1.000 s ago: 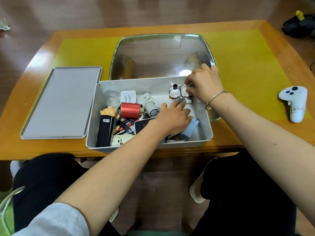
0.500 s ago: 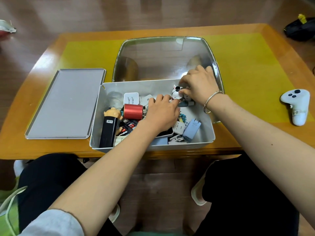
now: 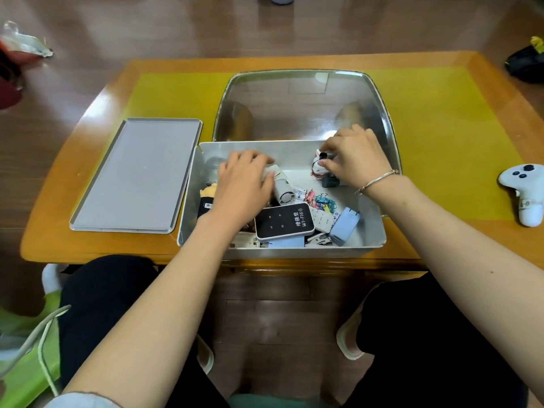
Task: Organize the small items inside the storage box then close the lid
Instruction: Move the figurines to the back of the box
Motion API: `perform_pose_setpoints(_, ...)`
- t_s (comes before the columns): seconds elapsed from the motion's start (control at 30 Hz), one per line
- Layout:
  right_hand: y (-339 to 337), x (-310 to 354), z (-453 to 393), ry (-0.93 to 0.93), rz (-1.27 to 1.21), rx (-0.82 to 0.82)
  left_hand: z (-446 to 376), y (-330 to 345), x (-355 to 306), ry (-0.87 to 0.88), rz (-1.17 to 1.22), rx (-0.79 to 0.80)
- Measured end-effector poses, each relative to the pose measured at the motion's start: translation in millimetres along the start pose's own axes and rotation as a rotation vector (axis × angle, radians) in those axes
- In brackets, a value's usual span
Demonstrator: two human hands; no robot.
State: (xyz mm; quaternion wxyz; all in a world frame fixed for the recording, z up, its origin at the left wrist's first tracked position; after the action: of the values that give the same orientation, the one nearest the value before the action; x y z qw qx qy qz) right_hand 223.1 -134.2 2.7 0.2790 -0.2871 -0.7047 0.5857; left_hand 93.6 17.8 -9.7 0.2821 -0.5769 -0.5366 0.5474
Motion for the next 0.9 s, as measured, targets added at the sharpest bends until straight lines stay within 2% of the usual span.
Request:
perform_pose_setpoints(0.1, 4, 19, 11, -0.063, -0.106, 0.094, 11, -18, 27, -0.087, 0.003, -0.078)
perform_pose_setpoints(0.23, 19, 52, 22, -0.134, -0.238, 0.254, 31, -25, 60, -0.199, -0.010, -0.071)
perform_pose_setpoints(0.33, 23, 72, 21, -0.151, -0.297, 0.269, 45, -24, 74, -0.263, 0.000, -0.067)
perform_pose_setpoints(0.53, 25, 124, 10, -0.249, -0.319, 0.228, 68, -19, 92, -0.412, 0.222, -0.107)
perform_pose_setpoints(0.63, 30, 154, 4, -0.316, -0.290, 0.207, 74, -14, 98, -0.471, 0.248, -0.109)
perform_pose_setpoints(0.73, 40, 176, -3, -0.380, -0.157, 0.227, 74, -12, 99, -0.491, 0.225, -0.134)
perform_pose_setpoints(0.9, 56, 189, -13, -0.427, 0.001, 0.283, 75, -11, 98, -0.494, 0.178, -0.159)
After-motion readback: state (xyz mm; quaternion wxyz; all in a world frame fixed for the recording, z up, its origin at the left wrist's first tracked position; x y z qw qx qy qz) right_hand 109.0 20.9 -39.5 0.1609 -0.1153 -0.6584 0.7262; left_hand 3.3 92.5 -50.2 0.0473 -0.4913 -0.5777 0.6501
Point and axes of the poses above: each hand's wrist, its own z-axis away from the middle knuckle, its own y-axis out of the palm, x = y × z, the point moved 5 cm from there along -z, towards the middle knuckle
